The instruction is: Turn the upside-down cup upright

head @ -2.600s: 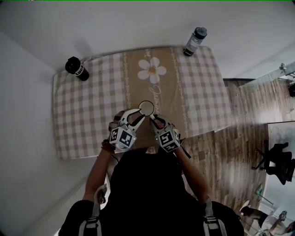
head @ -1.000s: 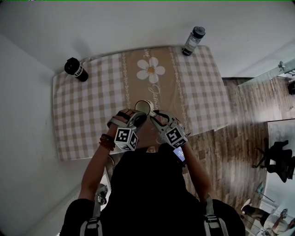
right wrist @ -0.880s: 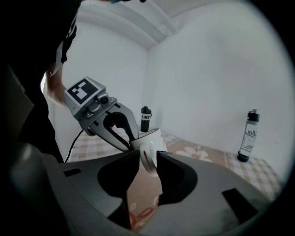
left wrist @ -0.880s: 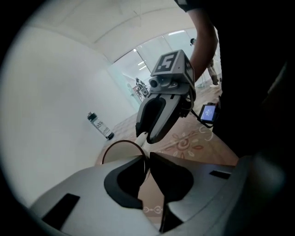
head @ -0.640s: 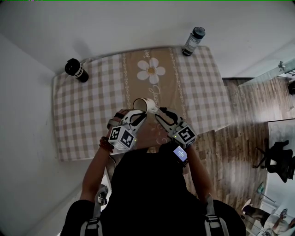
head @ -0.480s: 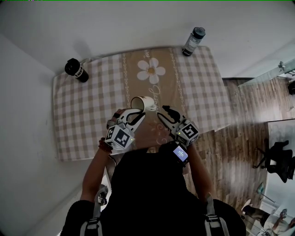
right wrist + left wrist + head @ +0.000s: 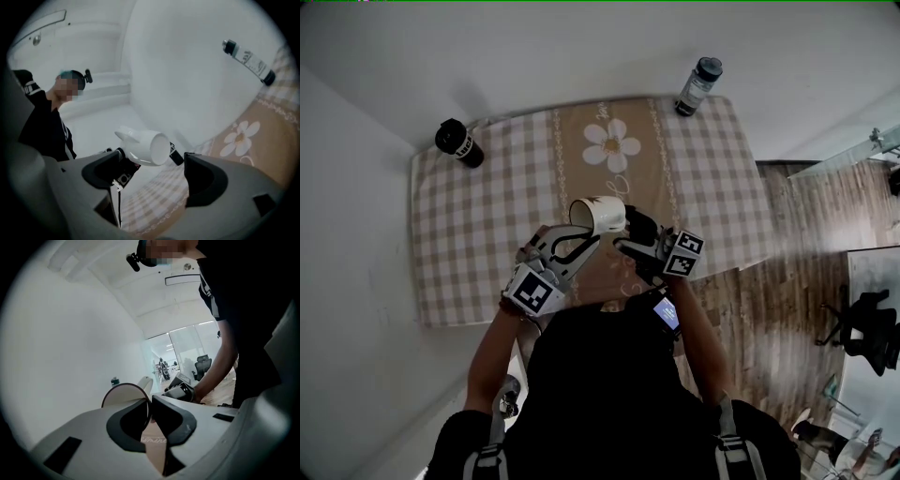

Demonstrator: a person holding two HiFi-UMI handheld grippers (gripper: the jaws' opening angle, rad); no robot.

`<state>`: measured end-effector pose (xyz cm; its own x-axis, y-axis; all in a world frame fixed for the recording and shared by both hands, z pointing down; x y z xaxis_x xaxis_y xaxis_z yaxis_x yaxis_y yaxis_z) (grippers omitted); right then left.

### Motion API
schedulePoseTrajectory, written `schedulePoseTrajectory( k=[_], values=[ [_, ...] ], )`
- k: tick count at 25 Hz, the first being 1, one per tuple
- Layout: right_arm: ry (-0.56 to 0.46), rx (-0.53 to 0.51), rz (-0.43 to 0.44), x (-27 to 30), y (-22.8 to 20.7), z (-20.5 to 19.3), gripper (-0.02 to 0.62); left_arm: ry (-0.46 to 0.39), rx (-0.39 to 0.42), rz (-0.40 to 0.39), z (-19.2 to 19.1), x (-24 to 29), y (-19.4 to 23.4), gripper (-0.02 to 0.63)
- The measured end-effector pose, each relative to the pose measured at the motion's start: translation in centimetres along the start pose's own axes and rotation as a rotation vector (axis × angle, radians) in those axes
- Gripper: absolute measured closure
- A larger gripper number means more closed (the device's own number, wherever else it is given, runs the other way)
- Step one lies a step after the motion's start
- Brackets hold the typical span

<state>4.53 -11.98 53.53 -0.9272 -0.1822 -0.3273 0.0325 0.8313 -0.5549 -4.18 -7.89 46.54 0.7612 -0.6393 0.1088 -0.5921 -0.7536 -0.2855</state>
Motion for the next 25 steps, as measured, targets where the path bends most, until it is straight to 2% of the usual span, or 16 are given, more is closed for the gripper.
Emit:
schedulePoseTrajectory(
  k=[4,8,11,16,20,21,25],
  values=[
    [-0.02,0.038,0.083,0.8,-0.3,0.1,0.156,-0.017,-0.013,-0.053,0.4,-0.2,-0.5,0.559],
    [-0.038,0.022,0.177,2.1,0.8,0.7,0.232,-0.051,-0.05,-0.105,0.7,-0.5,-0.7,0.558],
    [-0.077,0.028,0.189,2.4,1.1,1.0,0.235,-0.072,-0.083,-0.122,0.8,-0.7,-0.5,0.56],
    [-0.255,0.133,0.266,2.8,1.7,2.5,0.223,-0.113,-0.117,-0.133,1.6,-1.2,-0.4,0.561],
    [-0.242,0.129,0.304,3.7,2.4,2.5,0.235,-0.163,-0.168,-0.145,2.2,-1.4,-0.3,0.561],
    [-0.261,0.138,0.315,4.1,2.6,2.6,0.21,-0.159,-0.173,-0.149,2.0,-1.3,-0.4,0.561],
    [-0.432,0.177,0.301,4.3,2.5,3.5,0.216,-0.144,-0.157,-0.098,1.6,-1.1,-0.6,0.56]
  ],
)
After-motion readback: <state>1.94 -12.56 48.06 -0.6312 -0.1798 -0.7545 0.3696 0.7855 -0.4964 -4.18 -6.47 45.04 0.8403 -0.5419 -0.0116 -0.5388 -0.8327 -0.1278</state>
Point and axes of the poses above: the fingertips, and each gripper's own axes: x forward along the fingers, y to its left, z out of its top, the point moved 3 cm from there along -x, backward along the fingers, and after that the axes turned 13 degrees about z, right-handed, at the moved point
